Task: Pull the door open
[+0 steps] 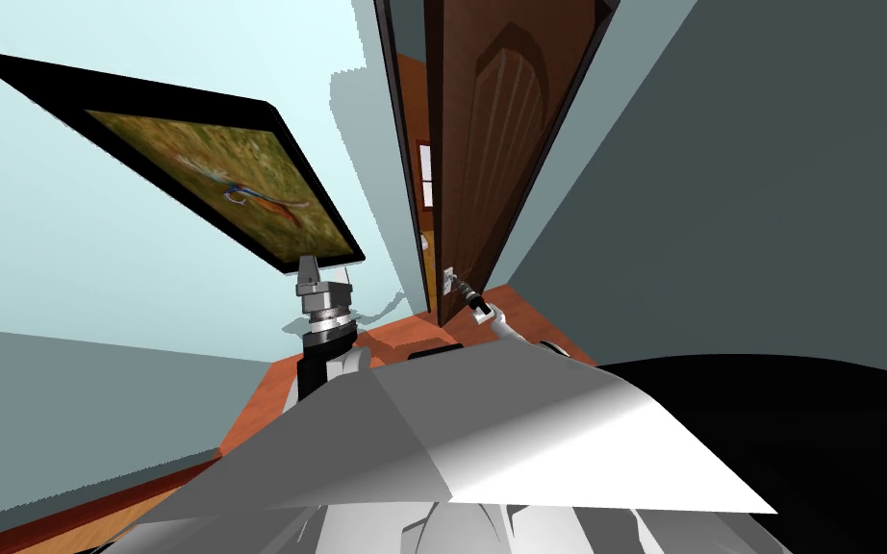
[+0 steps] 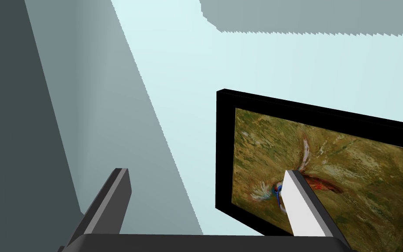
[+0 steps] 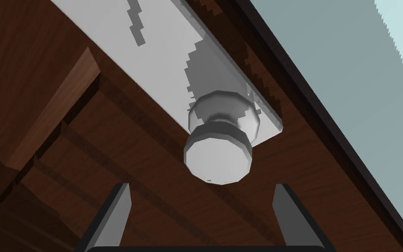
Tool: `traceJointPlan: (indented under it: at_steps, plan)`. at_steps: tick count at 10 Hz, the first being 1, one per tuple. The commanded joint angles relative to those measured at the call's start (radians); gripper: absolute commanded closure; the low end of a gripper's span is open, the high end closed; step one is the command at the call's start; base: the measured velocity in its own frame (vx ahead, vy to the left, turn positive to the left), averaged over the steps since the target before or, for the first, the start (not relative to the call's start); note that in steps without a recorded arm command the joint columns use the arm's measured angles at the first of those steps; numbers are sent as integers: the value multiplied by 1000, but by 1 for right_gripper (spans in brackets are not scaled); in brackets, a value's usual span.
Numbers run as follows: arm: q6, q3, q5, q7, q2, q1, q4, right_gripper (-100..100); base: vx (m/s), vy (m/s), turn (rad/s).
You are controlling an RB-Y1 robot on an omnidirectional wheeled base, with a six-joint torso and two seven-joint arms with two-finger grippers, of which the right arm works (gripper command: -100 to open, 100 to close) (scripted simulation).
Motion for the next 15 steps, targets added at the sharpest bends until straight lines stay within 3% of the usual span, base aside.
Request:
traceJointPlan:
  at_steps: [1,2,3,4,5,7,8,11,15]
  plan:
    - [-19,8,29,50,-24,16,-17,-100,-11,-14,8]
    - [-37,15,53,75,-45,27,-28,-100,-18,-22,12]
    - [-37,15,53,93,-45,27,-28,-100,-16,-17,5]
    - [-54,22,77,128,-65,38,-38,-100,-16,-15,10]
    - [-54,22,77,134,-65,38,-38,-100,-15,-15,3]
    - [-86,36,123,200,-104,59,-59,-100,-21,-26,10]
    - [-86,36,123,213,-104,59,-59,-100,-24,-18,4]
    - [-127,53,182,304,-154,86,-85,-100,-23,-24,9]
    - [-166,68,237,382,-201,112,-109,-100,-20,-20,7]
